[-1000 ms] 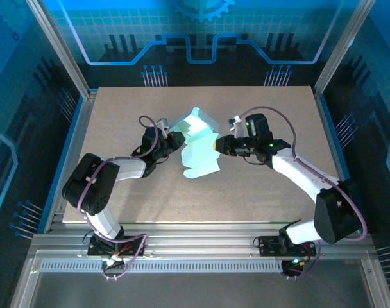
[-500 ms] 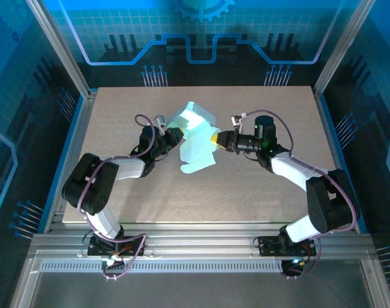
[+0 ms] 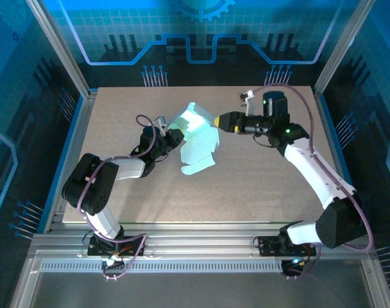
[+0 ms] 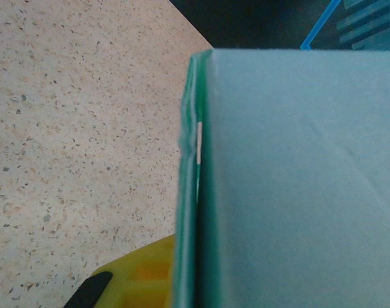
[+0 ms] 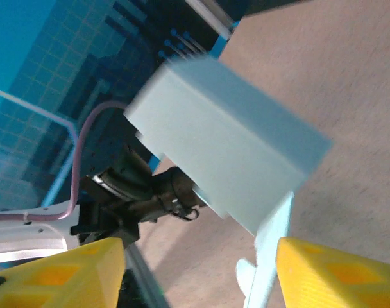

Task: Fold the paper box

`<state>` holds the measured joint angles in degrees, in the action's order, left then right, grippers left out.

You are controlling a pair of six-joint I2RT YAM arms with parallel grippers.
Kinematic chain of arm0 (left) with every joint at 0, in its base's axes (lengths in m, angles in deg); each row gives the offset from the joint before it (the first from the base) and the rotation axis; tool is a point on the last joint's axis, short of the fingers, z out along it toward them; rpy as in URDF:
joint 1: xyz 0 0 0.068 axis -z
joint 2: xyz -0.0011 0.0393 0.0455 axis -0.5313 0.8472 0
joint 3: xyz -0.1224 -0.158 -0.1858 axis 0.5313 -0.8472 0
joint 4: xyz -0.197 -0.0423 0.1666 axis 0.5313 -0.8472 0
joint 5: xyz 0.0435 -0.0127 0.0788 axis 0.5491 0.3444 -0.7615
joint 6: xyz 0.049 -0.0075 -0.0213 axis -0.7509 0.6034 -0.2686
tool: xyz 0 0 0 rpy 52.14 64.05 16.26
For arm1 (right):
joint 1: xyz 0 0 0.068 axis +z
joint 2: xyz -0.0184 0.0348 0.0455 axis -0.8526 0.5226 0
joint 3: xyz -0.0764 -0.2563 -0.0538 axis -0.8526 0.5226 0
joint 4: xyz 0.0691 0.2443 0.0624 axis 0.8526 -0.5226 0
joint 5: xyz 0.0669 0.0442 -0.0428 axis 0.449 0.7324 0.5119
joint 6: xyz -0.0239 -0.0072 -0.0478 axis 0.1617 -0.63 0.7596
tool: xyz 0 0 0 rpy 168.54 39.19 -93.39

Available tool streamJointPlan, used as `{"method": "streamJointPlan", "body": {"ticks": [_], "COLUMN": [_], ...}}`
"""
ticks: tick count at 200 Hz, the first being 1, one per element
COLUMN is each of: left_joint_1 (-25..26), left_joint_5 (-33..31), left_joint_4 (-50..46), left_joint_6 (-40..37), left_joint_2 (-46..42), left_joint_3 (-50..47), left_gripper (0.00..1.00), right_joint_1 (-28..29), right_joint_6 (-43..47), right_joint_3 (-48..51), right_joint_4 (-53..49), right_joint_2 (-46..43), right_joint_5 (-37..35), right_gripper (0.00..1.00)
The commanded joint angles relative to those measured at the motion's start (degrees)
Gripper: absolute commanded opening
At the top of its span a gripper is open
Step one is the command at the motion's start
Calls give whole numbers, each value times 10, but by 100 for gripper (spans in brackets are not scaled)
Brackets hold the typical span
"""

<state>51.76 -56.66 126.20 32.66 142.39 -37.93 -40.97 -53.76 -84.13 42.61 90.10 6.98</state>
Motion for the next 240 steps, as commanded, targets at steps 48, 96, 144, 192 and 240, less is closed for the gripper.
{"method": "streamJointPlan", "body": {"ticks": [48,96,144,192,240], "left_joint_1": [1,1,1,1,1], "left_joint_5": [40,42,34,32,34], "left_joint_4": [12,9,-19,-28,-29], "left_joint_6": [-12,-12,-12,-11,-7], "left_joint_2": [-17,-22,-21,-20,-21], "left_joint_3": [15,11,19,21,21], "left_gripper": [0,0,0,0,0], "right_joint_1": [-11,2,33,75,124], "right_joint_6": [227,283,275,294,323], "right_joint_3": [-243,-347,-317,-291,-280], "right_joint_4": [-223,-289,-266,-280,-274], "right_joint_2": [150,257,249,226,214], "right_joint_5": [10,63,33,-72,-201], "right_gripper": [72,68,52,49,47]}}
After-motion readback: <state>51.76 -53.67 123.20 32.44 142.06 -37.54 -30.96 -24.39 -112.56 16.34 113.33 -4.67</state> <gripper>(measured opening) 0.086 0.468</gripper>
